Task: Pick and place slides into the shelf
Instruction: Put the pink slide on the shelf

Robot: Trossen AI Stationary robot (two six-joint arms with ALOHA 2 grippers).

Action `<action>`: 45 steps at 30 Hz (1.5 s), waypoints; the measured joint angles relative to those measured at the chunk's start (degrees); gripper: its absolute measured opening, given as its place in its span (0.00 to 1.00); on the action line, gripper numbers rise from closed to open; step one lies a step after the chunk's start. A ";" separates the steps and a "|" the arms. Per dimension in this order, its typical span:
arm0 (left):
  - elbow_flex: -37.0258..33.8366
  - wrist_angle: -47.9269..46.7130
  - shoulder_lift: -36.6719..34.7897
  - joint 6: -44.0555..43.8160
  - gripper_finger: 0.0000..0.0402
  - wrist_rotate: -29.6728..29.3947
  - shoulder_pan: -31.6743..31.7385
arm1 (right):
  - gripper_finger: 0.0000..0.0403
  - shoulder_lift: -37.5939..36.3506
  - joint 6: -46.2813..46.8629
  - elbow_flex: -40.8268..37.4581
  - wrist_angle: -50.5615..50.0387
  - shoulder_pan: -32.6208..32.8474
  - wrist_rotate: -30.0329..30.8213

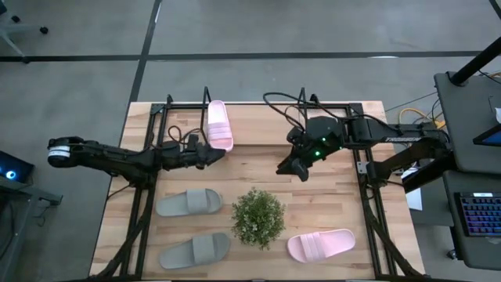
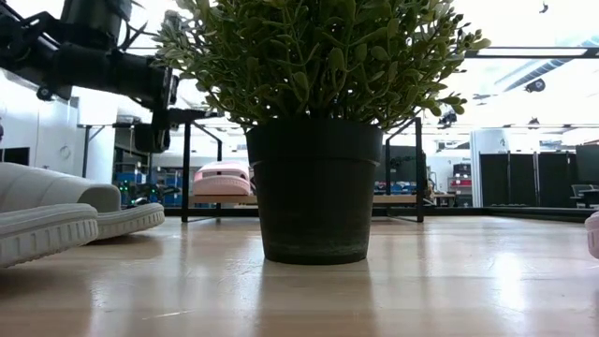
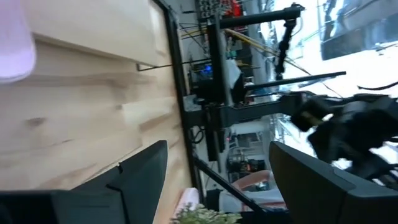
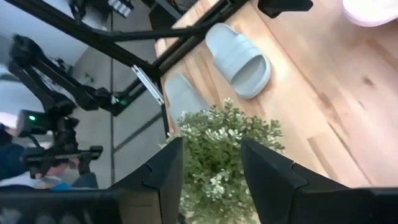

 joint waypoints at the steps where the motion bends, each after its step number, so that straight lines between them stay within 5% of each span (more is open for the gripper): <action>1: 0.00 0.01 -0.55 0.02 0.66 0.00 0.01 | 0.37 -0.70 1.02 -1.18 1.32 0.36 0.12; 20: 0.79 4.40 -4.82 -0.48 0.66 2.61 0.02 | 0.37 -13.57 20.44 -26.36 18.90 11.19 10.56; 45: 0.70 5.93 -3.81 -0.60 0.66 2.36 0.03 | 0.37 -18.44 41.00 -45.52 29.05 30.40 25.15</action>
